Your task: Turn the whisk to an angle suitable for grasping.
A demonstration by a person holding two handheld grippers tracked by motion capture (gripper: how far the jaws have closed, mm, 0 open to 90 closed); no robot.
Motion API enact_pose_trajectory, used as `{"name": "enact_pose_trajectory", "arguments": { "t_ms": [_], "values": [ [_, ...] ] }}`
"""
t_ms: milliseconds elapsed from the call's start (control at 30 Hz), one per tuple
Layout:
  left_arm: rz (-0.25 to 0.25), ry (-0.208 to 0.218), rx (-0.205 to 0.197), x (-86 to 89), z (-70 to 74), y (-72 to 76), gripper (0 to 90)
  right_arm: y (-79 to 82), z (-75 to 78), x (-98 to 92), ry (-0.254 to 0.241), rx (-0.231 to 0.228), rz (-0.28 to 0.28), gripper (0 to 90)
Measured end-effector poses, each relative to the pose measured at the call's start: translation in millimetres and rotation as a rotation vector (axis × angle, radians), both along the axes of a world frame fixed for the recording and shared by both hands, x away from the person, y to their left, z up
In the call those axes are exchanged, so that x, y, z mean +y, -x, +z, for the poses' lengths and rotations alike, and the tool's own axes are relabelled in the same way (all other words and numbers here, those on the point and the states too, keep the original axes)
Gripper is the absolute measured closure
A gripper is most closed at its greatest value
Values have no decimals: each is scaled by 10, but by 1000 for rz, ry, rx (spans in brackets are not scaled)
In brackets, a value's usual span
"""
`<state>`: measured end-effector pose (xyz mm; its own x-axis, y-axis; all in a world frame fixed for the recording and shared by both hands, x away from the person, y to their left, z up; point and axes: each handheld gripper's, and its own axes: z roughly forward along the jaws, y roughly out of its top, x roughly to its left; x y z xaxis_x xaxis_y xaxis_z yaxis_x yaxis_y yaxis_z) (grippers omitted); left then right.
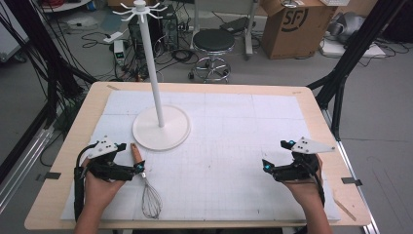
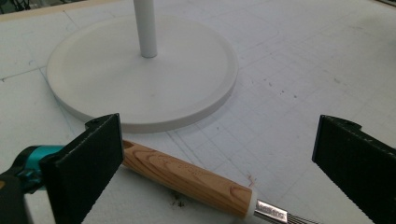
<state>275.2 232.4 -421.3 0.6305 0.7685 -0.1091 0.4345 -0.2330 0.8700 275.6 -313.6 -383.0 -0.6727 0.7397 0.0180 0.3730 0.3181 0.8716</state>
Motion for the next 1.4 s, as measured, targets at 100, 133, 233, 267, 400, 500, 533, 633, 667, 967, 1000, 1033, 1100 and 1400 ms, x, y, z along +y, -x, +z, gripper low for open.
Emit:
{"name": "enact_pose_trajectory", "arguments": {
  "t_ms": [100,133,233,267,400,500,533,633,667,967,1000,1033,1100,1400],
  "values": [
    [7,-43,25,-33,-31,-26,28,-7,-10,-20,-2,1,-2,16],
    [11,-48,36,-41,-45,-34,28,-7,-10,-20,-2,1,-2,16],
    [24,-62,64,-46,-86,-58,28,-19,-18,-29,-6,8,-6,16],
    [25,-66,71,-47,-93,-65,28,-25,-22,-31,-5,7,-5,17],
    [-61,-74,55,-83,-31,-73,96,-46,-29,-15,-3,10,3,17],
    [-147,-21,53,-87,13,-104,329,-53,-32,-3,-1,14,6,17],
    [-152,-21,57,-86,12,-124,334,-53,-32,-3,-1,14,6,17],
    [-149,-81,78,-114,20,-194,435,-59,-36,10,-4,16,7,16],
    [-161,-81,82,-118,21,-221,435,-59,-36,10,-4,16,7,16],
    [-123,-255,172,-151,-75,-474,784,-76,-62,48,17,29,16,17],
    [-112,-285,178,-160,-99,-500,826,-79,-68,59,22,30,16,17],
    [-112,-280,182,-156,-110,-509,841,-80,-70,64,24,32,18,17],
    [-99,-286,184,-148,-112,-514,850,-79,-76,77,30,35,19,17],
    [-64,-318,204,48,-139,-432,856,-81,-94,92,39,39,27,17]
  ]
}}
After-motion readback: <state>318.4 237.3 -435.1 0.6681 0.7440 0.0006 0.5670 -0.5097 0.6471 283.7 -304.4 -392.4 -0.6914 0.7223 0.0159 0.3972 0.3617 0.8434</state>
